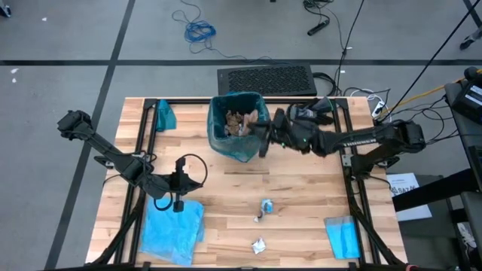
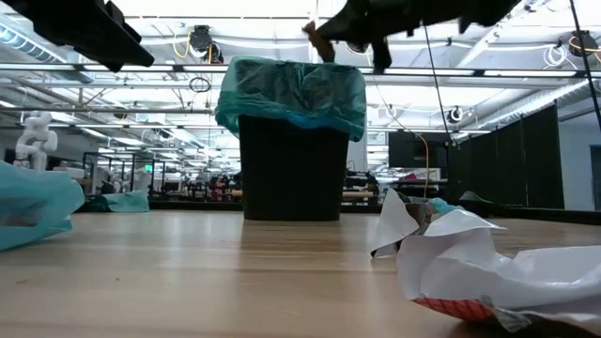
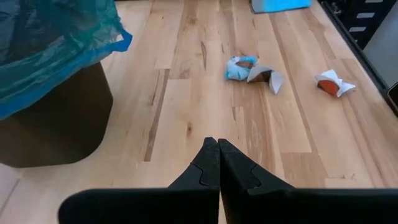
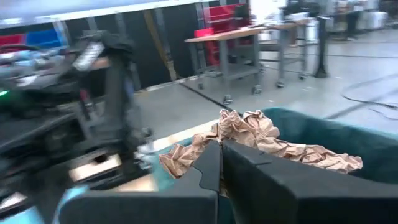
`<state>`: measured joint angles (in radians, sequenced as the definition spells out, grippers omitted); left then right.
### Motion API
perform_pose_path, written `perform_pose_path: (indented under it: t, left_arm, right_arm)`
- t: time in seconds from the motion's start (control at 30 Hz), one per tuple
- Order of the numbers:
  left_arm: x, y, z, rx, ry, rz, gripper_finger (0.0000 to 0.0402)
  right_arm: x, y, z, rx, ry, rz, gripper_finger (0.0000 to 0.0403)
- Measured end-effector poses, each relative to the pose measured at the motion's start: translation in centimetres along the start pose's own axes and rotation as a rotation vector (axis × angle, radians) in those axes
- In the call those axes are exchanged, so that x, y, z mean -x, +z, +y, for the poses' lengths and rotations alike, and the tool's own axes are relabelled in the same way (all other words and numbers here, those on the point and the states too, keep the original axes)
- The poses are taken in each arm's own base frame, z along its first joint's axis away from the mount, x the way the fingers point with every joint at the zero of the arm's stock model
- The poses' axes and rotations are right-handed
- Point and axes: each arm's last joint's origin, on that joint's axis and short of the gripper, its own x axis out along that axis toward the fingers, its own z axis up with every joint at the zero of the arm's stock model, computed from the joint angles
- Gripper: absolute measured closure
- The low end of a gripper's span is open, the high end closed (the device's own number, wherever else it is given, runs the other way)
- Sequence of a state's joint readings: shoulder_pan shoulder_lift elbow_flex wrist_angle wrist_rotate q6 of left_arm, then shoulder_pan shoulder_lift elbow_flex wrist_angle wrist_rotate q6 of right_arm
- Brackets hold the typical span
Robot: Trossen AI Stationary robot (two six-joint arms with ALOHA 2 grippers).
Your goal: Place trash/remove bag and relplace
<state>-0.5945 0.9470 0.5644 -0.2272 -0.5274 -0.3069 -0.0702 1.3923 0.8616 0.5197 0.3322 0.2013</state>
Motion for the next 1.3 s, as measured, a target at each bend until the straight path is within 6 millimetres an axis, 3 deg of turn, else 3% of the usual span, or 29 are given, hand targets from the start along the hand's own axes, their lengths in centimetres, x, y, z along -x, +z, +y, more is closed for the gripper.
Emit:
perform_pose_path:
  t: [0.27, 0.57, 0.63, 0.77, 0.87, 1.1, 1.3]
  left_arm:
    - [0.0, 0.0, 0.0, -0.001, 0.004, -0.004, 0.0402]
    - [0.0, 0.3, 0.0, 0.012, 0.033, -0.034, 0.0402]
    - [0.1, 0.7, 0.1, 0.037, 0.098, -0.092, 0.0402]
    - [1.0, 3.0, 0.1, 0.182, 0.364, -0.426, 0.0402]
    - [1.7, 3.6, 0.1, 0.160, 0.391, -0.562, 0.0402]
    - [0.8, 2.1, 0.8, 0.167, 0.378, -0.567, 0.0402]
    - [0.8, 2.0, 0.8, 0.166, 0.366, -0.569, 0.0402]
  right_arm:
    - [-1.3, 0.0, -1.5, 0.004, 0.122, 0.039, 0.0320]
    - [-1.5, 0.1, -2.1, -0.020, 0.093, 0.039, 0.0234]
    - [-1.5, 0.1, -2.2, -0.020, 0.090, 0.041, 0.0227]
    - [-1.5, 0.0, -2.2, -0.014, 0.091, 0.044, 0.0227]
    - [-1.5, -0.1, -2.2, -0.010, 0.089, 0.055, 0.0231]
    - [-1.5, -0.1, -2.2, 0.001, 0.094, 0.057, 0.0233]
    - [-1.5, -0.1, -2.2, 0.009, 0.094, 0.055, 0.0234]
